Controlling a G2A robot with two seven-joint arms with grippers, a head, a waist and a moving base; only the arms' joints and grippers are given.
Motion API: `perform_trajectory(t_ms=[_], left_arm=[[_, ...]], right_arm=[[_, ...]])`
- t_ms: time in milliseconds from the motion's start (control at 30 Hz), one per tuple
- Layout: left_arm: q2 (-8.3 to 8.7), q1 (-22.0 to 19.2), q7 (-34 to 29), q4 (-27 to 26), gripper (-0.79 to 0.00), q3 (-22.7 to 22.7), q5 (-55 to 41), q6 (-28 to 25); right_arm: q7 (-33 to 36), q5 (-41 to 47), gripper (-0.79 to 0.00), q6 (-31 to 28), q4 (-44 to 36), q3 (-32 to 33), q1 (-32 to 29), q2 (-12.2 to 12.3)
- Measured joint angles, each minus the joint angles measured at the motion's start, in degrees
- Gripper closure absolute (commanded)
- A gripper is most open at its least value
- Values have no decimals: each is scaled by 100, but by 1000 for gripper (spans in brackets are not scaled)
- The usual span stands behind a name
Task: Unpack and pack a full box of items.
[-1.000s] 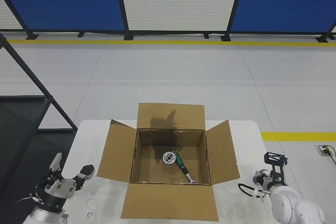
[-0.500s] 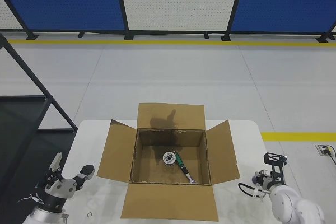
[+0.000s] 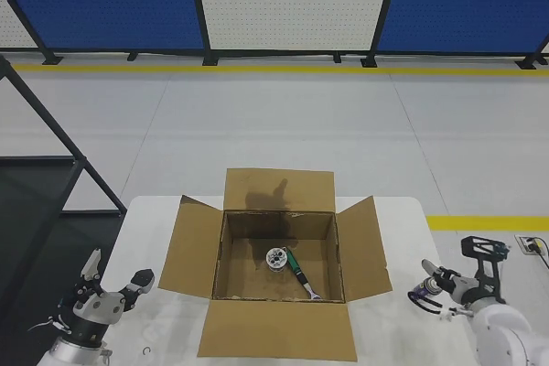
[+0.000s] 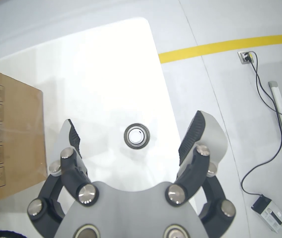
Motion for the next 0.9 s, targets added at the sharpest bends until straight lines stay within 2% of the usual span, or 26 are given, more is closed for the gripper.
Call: perform_trajectory(t_ms=[267,767,900], left_arm=[[0,0,0,0,-785,0,0,0],[0,0,10,-3,-785,3,0,0],[4,-46,161,-31,-785,57,60,76]], right_arm=[[42,-168,-785,-155,-1421,12,-323,35],[-108,30,-785,-121,-1315,-16,-361,26],[-433,386,-785,-545,-1452,-222,-372,42]])
